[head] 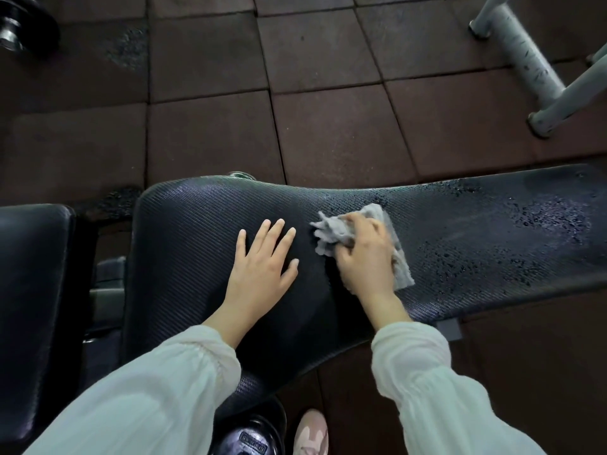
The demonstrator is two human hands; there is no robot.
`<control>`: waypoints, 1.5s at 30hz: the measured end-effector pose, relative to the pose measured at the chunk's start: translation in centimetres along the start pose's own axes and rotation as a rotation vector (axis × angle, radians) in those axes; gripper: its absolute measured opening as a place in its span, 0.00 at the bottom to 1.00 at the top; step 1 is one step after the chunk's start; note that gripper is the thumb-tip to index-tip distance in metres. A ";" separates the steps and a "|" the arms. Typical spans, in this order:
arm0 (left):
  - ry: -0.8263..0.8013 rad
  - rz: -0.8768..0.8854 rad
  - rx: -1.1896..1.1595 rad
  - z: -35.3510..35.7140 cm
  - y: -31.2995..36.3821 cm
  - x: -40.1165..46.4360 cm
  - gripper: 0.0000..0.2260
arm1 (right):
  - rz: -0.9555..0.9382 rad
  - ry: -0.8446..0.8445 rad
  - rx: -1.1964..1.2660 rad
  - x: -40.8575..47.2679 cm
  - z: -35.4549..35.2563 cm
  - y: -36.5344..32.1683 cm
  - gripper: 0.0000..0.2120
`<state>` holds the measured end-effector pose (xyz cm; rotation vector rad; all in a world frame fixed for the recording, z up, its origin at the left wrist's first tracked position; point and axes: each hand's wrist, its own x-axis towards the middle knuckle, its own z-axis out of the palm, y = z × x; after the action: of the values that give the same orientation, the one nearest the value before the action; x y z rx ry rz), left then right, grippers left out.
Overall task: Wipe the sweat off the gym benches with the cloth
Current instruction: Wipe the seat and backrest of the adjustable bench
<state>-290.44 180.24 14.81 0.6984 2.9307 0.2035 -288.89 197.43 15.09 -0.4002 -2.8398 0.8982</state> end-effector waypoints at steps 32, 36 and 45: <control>0.052 -0.104 0.034 0.8 -0.8 4.2 0.24 | -0.231 -0.117 0.032 5.9 1.8 -0.9 0.21; 0.057 -0.115 0.016 0.5 -0.8 4.1 0.25 | -0.178 -0.010 -0.003 6.4 1.0 0.5 0.17; 0.088 -0.134 -0.031 0.8 -1.1 4.3 0.25 | -0.257 -0.170 0.034 8.0 4.3 -5.0 0.18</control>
<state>-294.58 181.28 13.50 0.4980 3.0365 0.2715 -298.47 193.44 14.86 0.0482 -2.9303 0.9658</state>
